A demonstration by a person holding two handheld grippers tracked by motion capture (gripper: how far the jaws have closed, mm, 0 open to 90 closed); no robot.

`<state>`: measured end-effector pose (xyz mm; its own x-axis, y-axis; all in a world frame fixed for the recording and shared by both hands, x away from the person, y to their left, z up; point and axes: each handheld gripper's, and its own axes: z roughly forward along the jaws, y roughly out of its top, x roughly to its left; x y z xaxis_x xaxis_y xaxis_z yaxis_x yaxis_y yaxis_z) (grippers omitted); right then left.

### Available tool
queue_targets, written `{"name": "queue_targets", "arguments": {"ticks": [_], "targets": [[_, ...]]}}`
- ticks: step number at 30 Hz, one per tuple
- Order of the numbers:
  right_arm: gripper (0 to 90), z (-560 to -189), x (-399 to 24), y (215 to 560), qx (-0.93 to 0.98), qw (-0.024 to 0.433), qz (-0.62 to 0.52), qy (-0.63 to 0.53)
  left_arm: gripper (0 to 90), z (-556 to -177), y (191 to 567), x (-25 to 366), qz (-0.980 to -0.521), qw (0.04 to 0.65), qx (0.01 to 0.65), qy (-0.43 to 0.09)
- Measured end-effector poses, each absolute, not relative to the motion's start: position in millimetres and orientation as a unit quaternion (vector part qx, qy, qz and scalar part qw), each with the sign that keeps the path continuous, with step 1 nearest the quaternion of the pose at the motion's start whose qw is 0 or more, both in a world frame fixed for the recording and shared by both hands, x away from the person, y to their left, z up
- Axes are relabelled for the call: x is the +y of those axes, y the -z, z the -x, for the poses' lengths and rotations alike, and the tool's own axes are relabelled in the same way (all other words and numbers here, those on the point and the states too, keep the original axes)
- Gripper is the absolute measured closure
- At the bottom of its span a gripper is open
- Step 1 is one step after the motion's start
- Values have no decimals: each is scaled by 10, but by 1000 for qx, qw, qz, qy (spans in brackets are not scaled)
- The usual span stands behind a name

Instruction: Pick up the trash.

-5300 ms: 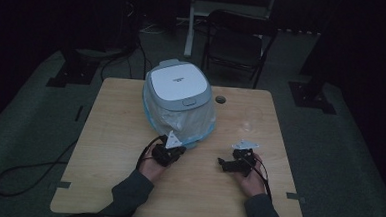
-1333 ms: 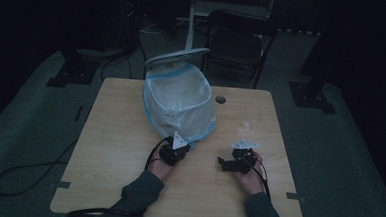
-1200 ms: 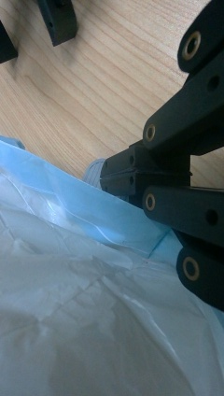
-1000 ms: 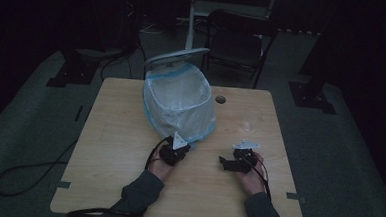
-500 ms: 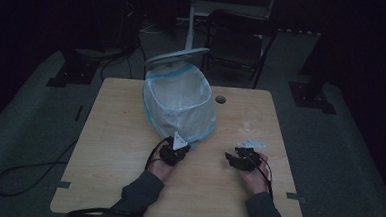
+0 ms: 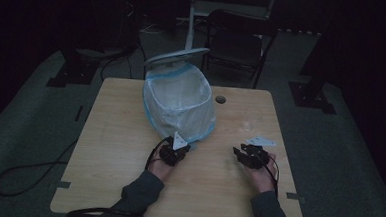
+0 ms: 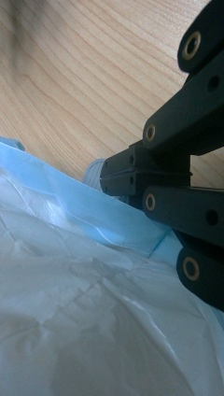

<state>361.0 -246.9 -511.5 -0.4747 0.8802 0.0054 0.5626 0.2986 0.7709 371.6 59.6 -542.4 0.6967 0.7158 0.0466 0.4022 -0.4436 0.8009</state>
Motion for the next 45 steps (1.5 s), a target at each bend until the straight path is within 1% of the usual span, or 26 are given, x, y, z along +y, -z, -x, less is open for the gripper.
{"name": "queue_targets", "arguments": {"ticks": [1,4,13,18,31,41,45], "targets": [[640,-3619,-2493,5083,775,221,-466,-365,900,-3716,5424,595,-827,405,338,-194],[652,-3635,-2539,5037,770,228,-471,-364,900,-3716,5424,595,-827,405,338,-194],[651,-3729,-2695,4874,750,252,-495,-359,900,-3716,5424,595,-827,405,338,-194],[662,-3822,-2763,4812,740,249,-507,-365,900,-3715,5424,594,-827,405,338,-194],[686,-4007,-2889,4693,723,271,-526,-358,900,-3719,5422,600,-827,405,339,-193],[683,-4139,-2968,4545,707,283,-541,-357,900,-3719,5422,600,-827,405,339,-192],[676,-4257,-2996,4516,702,284,-551,-352,900,-3720,5422,602,-828,404,338,-192]]}}
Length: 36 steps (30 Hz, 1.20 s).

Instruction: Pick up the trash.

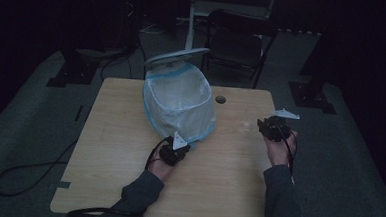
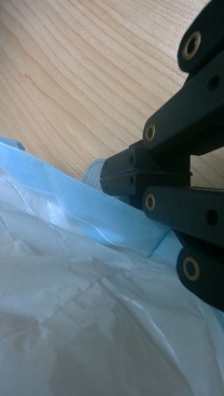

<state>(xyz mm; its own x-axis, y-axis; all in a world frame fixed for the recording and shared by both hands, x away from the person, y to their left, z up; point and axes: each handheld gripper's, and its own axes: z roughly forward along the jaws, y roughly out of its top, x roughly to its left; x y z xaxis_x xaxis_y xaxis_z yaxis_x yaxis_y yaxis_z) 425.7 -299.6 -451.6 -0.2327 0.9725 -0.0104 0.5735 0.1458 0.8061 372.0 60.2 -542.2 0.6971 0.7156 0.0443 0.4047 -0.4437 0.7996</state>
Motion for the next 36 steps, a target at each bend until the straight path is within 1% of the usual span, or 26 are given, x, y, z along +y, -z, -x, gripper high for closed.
{"name": "queue_targets", "arguments": {"ticks": [10,15,27,28,30,32,33,36], "targets": [[655,-4492,-3021,4490,691,285,-567,-347,900,-3720,5421,603,-828,404,339,-192],[639,-4575,-3069,4546,690,274,-575,-343,900,-3720,5421,603,-828,404,339,-192],[627,-4450,-3165,4659,698,241,-568,-364,900,-3717,5423,598,-827,405,338,-193],[630,-4451,-3168,4678,699,238,-569,-361,900,-3717,5423,598,-827,405,339,-193],[672,-4455,-3175,4714,700,232,-570,-361,900,-3718,5421,600,-828,404,338,-193],[685,-4453,-3174,4731,701,233,-570,-360,900,-3718,5421,601,-828,404,338,-193],[706,-4452,-3171,4744,702,232,-570,-358,900,-3719,5421,601,-828,404,338,-193],[716,-4444,-3149,4814,711,228,-564,-352,900,-3721,5420,602,-828,404,337,-195]]}}
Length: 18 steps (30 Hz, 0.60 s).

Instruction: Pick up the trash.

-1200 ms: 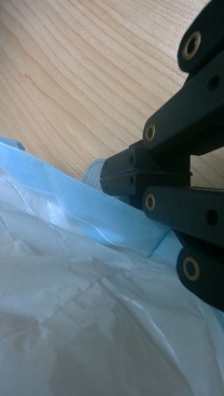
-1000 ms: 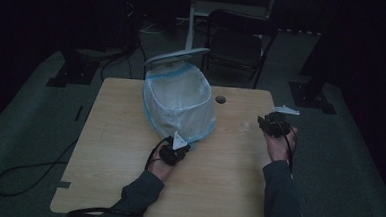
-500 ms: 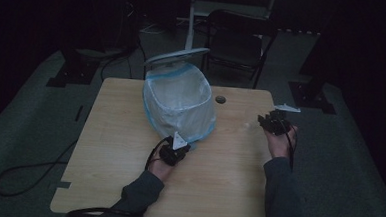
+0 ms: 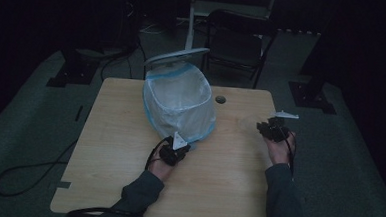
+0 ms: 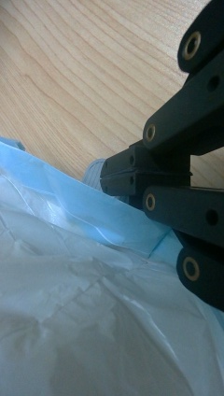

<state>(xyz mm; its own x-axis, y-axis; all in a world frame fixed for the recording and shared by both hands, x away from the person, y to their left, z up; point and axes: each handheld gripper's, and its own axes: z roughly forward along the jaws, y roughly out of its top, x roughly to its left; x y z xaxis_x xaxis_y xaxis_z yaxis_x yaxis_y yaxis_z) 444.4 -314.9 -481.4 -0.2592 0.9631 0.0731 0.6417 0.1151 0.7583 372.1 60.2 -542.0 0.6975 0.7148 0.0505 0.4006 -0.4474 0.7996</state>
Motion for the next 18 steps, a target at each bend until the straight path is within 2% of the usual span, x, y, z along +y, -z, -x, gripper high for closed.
{"name": "queue_targets", "arguments": {"ticks": [2,4,18], "targets": [[756,-4456,-3130,4846,715,223,-560,-355,900,-3720,5420,602,-828,403,337,-195],[861,-4457,-3101,4865,720,223,-551,-359,900,-3717,5421,601,-827,404,339,-194],[869,-4333,-3029,4839,730,246,-522,-365,900,-3719,5422,600,-827,405,339,-192]]}}
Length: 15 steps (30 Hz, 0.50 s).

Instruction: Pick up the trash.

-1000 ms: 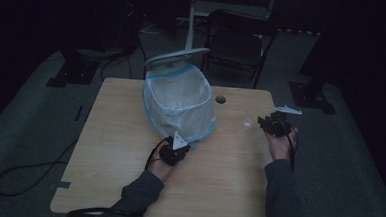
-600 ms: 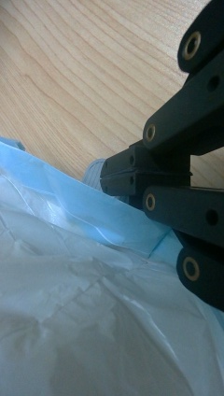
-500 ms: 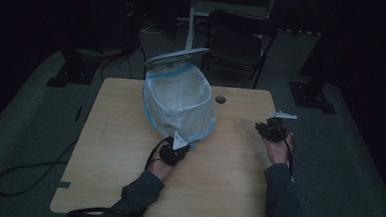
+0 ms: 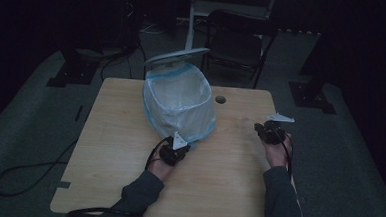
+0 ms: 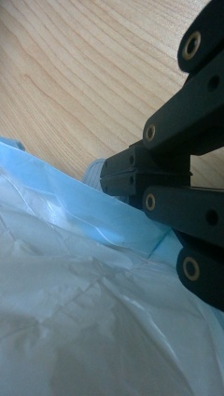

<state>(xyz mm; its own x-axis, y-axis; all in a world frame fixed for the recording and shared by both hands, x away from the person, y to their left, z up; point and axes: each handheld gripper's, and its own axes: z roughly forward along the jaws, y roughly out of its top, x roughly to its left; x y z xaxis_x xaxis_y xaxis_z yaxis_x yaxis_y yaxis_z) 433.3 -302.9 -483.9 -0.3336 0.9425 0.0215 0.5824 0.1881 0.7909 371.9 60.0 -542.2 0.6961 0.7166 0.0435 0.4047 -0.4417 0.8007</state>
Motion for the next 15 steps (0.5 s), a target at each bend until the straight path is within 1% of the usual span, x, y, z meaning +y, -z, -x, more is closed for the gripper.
{"name": "queue_targets", "arguments": {"ticks": [15], "targets": [[869,-4275,-2991,4660,730,258,-508,-377,900,-3722,5420,605,-828,404,339,-191]]}}
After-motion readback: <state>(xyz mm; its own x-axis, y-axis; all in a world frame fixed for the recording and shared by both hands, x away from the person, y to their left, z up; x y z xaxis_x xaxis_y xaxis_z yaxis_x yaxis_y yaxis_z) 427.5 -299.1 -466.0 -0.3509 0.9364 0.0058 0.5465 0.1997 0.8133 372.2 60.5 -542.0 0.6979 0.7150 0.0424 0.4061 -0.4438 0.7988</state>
